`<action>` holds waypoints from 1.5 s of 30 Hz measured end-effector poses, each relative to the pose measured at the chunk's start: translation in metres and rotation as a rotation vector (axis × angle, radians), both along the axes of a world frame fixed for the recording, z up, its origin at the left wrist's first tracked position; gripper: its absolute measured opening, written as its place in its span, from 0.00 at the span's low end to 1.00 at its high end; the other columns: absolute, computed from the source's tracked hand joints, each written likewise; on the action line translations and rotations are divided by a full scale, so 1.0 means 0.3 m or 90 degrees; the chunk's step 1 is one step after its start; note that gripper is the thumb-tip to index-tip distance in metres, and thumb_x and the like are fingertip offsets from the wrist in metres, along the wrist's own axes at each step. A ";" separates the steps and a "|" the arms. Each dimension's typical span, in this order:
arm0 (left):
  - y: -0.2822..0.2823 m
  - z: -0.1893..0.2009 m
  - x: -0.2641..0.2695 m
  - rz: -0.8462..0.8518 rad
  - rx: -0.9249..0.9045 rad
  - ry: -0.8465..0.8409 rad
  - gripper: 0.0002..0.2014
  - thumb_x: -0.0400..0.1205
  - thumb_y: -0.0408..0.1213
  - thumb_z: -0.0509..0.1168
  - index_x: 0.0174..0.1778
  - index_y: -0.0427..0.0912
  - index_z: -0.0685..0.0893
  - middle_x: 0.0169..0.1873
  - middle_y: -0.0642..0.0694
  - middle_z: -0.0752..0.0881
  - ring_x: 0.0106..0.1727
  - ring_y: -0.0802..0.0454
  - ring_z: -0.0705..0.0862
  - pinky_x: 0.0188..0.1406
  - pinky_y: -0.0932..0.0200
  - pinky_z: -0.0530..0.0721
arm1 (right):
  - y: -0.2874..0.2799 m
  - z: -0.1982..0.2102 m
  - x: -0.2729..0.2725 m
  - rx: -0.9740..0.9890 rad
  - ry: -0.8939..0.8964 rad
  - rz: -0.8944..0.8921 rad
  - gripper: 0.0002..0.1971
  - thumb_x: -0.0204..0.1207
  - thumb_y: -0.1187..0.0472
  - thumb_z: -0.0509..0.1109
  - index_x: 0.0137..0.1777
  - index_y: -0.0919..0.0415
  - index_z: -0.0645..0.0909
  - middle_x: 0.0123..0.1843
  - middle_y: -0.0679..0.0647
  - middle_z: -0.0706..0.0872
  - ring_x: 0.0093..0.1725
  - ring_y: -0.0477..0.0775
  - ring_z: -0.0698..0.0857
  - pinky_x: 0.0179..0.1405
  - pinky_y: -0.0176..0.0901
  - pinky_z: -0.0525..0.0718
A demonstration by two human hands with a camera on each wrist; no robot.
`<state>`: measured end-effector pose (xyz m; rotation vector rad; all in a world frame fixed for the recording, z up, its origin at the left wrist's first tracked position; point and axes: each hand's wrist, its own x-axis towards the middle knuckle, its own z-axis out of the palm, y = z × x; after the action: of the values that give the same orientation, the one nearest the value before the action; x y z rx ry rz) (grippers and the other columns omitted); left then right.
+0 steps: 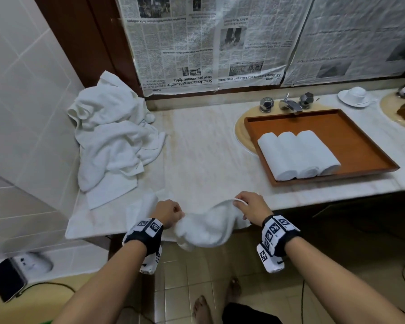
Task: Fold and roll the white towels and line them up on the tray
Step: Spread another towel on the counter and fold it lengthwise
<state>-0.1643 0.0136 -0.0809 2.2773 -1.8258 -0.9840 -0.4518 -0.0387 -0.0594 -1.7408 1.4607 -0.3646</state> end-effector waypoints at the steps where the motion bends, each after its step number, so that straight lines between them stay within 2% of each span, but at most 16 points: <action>1: 0.004 0.010 -0.010 -0.053 0.060 -0.019 0.07 0.81 0.43 0.70 0.45 0.45 0.90 0.44 0.44 0.89 0.43 0.52 0.82 0.42 0.62 0.75 | 0.007 -0.004 -0.005 0.011 -0.003 0.009 0.04 0.82 0.59 0.69 0.46 0.57 0.82 0.45 0.56 0.87 0.30 0.51 0.85 0.25 0.36 0.82; 4: 0.016 0.024 -0.044 -0.126 0.166 -0.018 0.06 0.80 0.44 0.71 0.41 0.46 0.88 0.44 0.46 0.89 0.43 0.51 0.82 0.42 0.61 0.77 | 0.015 0.000 -0.035 0.022 -0.024 0.034 0.05 0.81 0.60 0.70 0.48 0.62 0.84 0.45 0.57 0.87 0.37 0.59 0.88 0.31 0.49 0.90; 8: -0.007 0.069 -0.076 -0.121 0.075 0.048 0.10 0.84 0.47 0.67 0.51 0.45 0.89 0.52 0.46 0.89 0.51 0.52 0.81 0.48 0.61 0.73 | -0.005 0.040 -0.077 0.007 -0.042 0.053 0.06 0.81 0.61 0.71 0.50 0.64 0.86 0.45 0.55 0.88 0.42 0.57 0.88 0.34 0.53 0.91; 10: -0.035 0.118 -0.087 -0.112 0.014 0.079 0.08 0.84 0.47 0.67 0.47 0.48 0.87 0.51 0.46 0.88 0.51 0.51 0.81 0.46 0.60 0.72 | -0.023 0.084 -0.088 -0.007 -0.053 0.059 0.07 0.81 0.60 0.72 0.50 0.63 0.86 0.44 0.54 0.88 0.40 0.53 0.88 0.32 0.49 0.90; 13: -0.086 0.207 -0.079 -0.110 -0.055 0.104 0.09 0.84 0.48 0.67 0.44 0.48 0.86 0.44 0.49 0.86 0.47 0.51 0.82 0.39 0.62 0.73 | -0.062 0.159 -0.099 -0.022 -0.057 0.063 0.07 0.81 0.60 0.72 0.51 0.63 0.85 0.44 0.52 0.87 0.29 0.39 0.85 0.26 0.32 0.81; 17: -0.136 0.338 -0.046 -0.081 -0.146 0.110 0.09 0.83 0.49 0.69 0.41 0.49 0.86 0.35 0.55 0.85 0.39 0.58 0.81 0.33 0.70 0.70 | -0.127 0.248 -0.110 -0.067 -0.074 0.073 0.07 0.81 0.59 0.72 0.50 0.63 0.86 0.42 0.50 0.87 0.31 0.38 0.84 0.28 0.33 0.82; 19: -0.157 0.400 -0.029 -0.051 -0.172 0.143 0.09 0.79 0.52 0.73 0.39 0.52 0.87 0.34 0.57 0.86 0.38 0.65 0.82 0.35 0.72 0.73 | -0.170 0.294 -0.116 -0.095 -0.089 0.070 0.05 0.80 0.60 0.73 0.48 0.62 0.86 0.40 0.49 0.87 0.33 0.39 0.84 0.29 0.36 0.84; 22: -0.186 0.478 -0.003 -0.013 -0.184 0.203 0.12 0.68 0.54 0.73 0.40 0.51 0.89 0.37 0.57 0.89 0.41 0.64 0.84 0.45 0.67 0.79 | -0.241 0.369 -0.129 -0.141 -0.103 0.085 0.04 0.79 0.61 0.74 0.45 0.60 0.88 0.38 0.52 0.87 0.36 0.46 0.85 0.29 0.38 0.86; 24: -0.211 0.523 0.019 0.005 -0.193 0.187 0.12 0.65 0.51 0.71 0.40 0.50 0.90 0.38 0.55 0.90 0.41 0.61 0.85 0.46 0.62 0.81 | -0.288 0.417 -0.148 -0.178 -0.094 0.106 0.06 0.79 0.61 0.74 0.39 0.54 0.87 0.35 0.51 0.86 0.35 0.43 0.84 0.28 0.33 0.83; 25: -0.225 0.543 0.030 0.011 -0.195 0.174 0.10 0.66 0.49 0.72 0.40 0.50 0.91 0.37 0.53 0.90 0.40 0.59 0.86 0.45 0.61 0.82 | -0.312 0.436 -0.162 -0.193 -0.089 0.115 0.08 0.78 0.61 0.74 0.38 0.53 0.86 0.35 0.52 0.86 0.35 0.44 0.85 0.28 0.33 0.83; 28: -0.272 0.603 0.059 0.037 -0.212 0.167 0.03 0.73 0.41 0.80 0.38 0.49 0.92 0.36 0.53 0.90 0.39 0.61 0.85 0.44 0.64 0.80 | -0.390 0.489 -0.210 -0.217 -0.083 0.114 0.06 0.77 0.58 0.76 0.40 0.59 0.88 0.37 0.59 0.88 0.36 0.54 0.86 0.28 0.37 0.86; 32: -0.336 0.712 0.077 0.023 -0.244 0.137 0.08 0.72 0.48 0.81 0.39 0.48 0.94 0.33 0.54 0.90 0.35 0.64 0.84 0.40 0.66 0.78 | -0.460 0.553 -0.244 -0.236 -0.067 0.134 0.05 0.76 0.56 0.78 0.40 0.54 0.89 0.36 0.51 0.89 0.37 0.52 0.87 0.30 0.38 0.86; 36: -0.368 0.823 0.101 0.044 -0.273 0.127 0.08 0.73 0.48 0.79 0.40 0.48 0.92 0.25 0.62 0.83 0.27 0.66 0.78 0.29 0.72 0.72 | -0.496 0.619 -0.244 -0.241 -0.110 0.147 0.05 0.76 0.56 0.77 0.40 0.56 0.89 0.36 0.53 0.89 0.34 0.49 0.85 0.30 0.35 0.81; 40: -0.373 0.862 0.141 0.048 -0.232 0.110 0.10 0.79 0.50 0.74 0.45 0.47 0.88 0.35 0.53 0.83 0.25 0.61 0.75 0.21 0.67 0.68 | -0.535 0.660 -0.214 -0.240 -0.117 0.189 0.05 0.78 0.62 0.75 0.41 0.59 0.88 0.31 0.45 0.85 0.27 0.42 0.80 0.27 0.33 0.78; 43: -0.347 0.841 0.160 0.063 -0.155 0.154 0.08 0.84 0.46 0.69 0.47 0.44 0.84 0.30 0.50 0.83 0.24 0.53 0.79 0.20 0.65 0.63 | -0.566 0.655 -0.177 -0.244 -0.088 0.205 0.05 0.79 0.61 0.74 0.42 0.59 0.87 0.29 0.48 0.82 0.23 0.46 0.80 0.24 0.35 0.77; 45: -0.338 0.834 0.185 0.080 -0.152 0.184 0.09 0.84 0.44 0.68 0.48 0.40 0.83 0.26 0.46 0.83 0.24 0.50 0.80 0.19 0.65 0.64 | -0.587 0.653 -0.150 -0.233 -0.093 0.200 0.05 0.80 0.61 0.73 0.44 0.59 0.86 0.26 0.47 0.83 0.22 0.49 0.82 0.20 0.34 0.75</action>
<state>-0.1088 -0.0877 0.1692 1.9673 -1.5690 -0.9590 -0.4968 -0.2149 0.1365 -2.1465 1.0388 -0.6037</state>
